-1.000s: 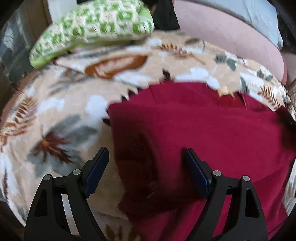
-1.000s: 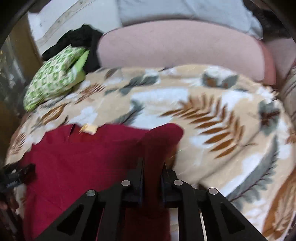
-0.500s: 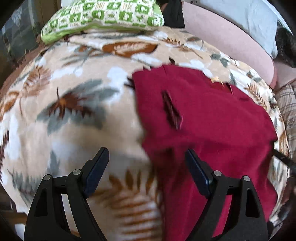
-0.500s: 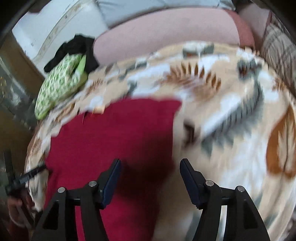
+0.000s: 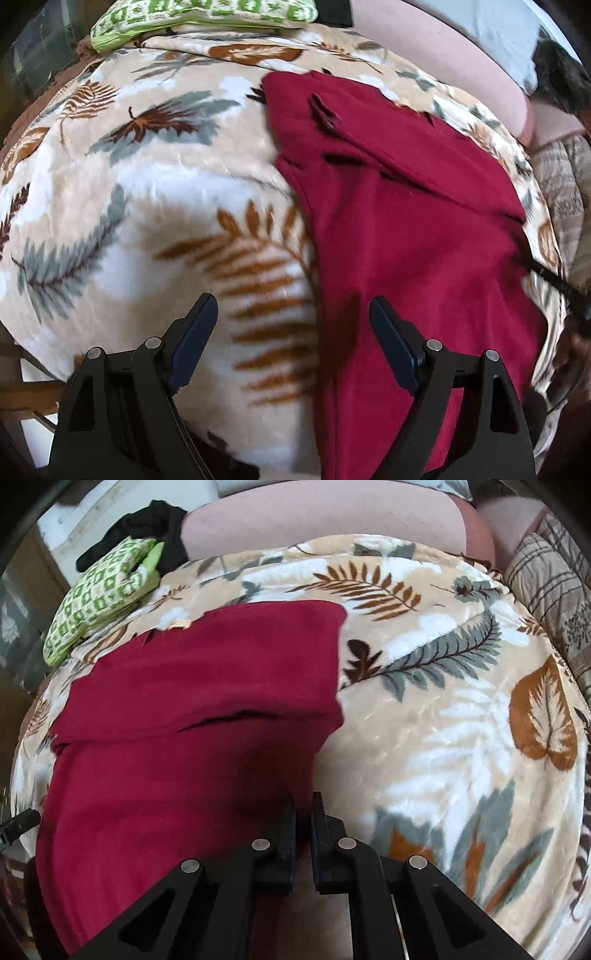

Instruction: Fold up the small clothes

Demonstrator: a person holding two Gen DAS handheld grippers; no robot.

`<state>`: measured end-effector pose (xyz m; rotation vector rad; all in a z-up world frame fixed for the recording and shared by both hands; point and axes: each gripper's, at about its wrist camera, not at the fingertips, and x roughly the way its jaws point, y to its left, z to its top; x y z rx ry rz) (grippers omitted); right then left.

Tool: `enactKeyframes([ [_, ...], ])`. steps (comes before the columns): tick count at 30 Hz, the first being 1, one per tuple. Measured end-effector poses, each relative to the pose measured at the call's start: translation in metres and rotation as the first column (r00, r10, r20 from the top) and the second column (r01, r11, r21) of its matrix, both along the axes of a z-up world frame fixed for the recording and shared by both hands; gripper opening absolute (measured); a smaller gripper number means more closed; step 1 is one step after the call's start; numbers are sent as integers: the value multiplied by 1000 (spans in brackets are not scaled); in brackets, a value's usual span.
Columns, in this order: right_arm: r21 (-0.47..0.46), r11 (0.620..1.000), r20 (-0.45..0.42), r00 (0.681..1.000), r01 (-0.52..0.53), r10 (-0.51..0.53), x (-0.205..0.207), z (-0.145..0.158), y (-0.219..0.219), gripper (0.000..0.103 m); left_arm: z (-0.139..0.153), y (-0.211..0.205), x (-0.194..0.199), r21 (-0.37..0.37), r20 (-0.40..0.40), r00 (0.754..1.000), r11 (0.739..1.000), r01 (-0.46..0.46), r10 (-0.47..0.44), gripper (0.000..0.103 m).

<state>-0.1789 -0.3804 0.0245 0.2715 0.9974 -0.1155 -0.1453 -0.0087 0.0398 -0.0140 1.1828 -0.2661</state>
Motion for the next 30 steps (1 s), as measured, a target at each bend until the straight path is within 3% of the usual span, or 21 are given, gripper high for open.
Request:
enactKeyframes([
  [1,19,1000,10,1000,-3,3,-6,6,1,11,0,0,-4,6,-2,1000,1000,7,-6,85],
  [3,62,998,1,1000,-24,24,-24,17,4,40,-3,-1,-14,13,-17,1000,1000,15,-15,85],
  [4,77,996,3,999,-38,38,-34,20,5,61,-3,-1,-18,7,-23,1000,1000,17,-17,85],
  [5,98,993,9,997,-72,71,-47,24,11,65,-4,0,-24,-3,-29,999,1000,20,-20,85],
  [8,116,987,-1,994,-111,112,-75,19,20,65,-6,1,-36,-15,-40,999,1000,18,-18,85],
  [11,169,981,-40,994,-92,100,-95,-6,22,64,-14,-1,-49,-22,-92,995,999,31,-33,85],
  [12,167,981,-62,992,-95,107,-96,-14,25,58,-16,-1,-53,-19,-103,994,999,37,-38,85],
  [13,151,983,-84,989,-108,122,-98,-20,29,22,-17,-1,-56,-16,-108,993,999,42,-43,85],
  [14,128,984,-89,987,-123,134,-102,-21,32,6,-18,0,-62,-13,-108,993,999,46,-47,85],
  [18,79,992,-47,993,-101,105,-121,-3,25,6,-22,0,-82,-24,-132,989,997,70,-73,85],
  [23,125,990,-74,994,-69,79,-124,-10,16,8,-28,-5,-100,-7,-143,984,994,106,-106,85],
  [24,133,989,-68,995,-60,69,-126,-9,17,12,-29,-5,-103,-2,-142,984,994,108,-107,85],
  [25,130,990,-66,996,-54,63,-130,-8,18,29,-30,-6,-105,-2,-143,984,994,107,-106,85],
  [26,132,990,-66,996,-48,57,-134,-6,18,52,-32,-5,-106,-7,-148,984,995,103,-103,85],
  [28,140,989,-73,996,-44,55,-141,-4,17,62,-36,-5,-107,-19,-168,981,995,94,-96,85],
  [30,145,988,-92,994,-49,63,-146,-5,15,62,-40,-5,-109,-33,-190,978,996,87,-92,85],
])
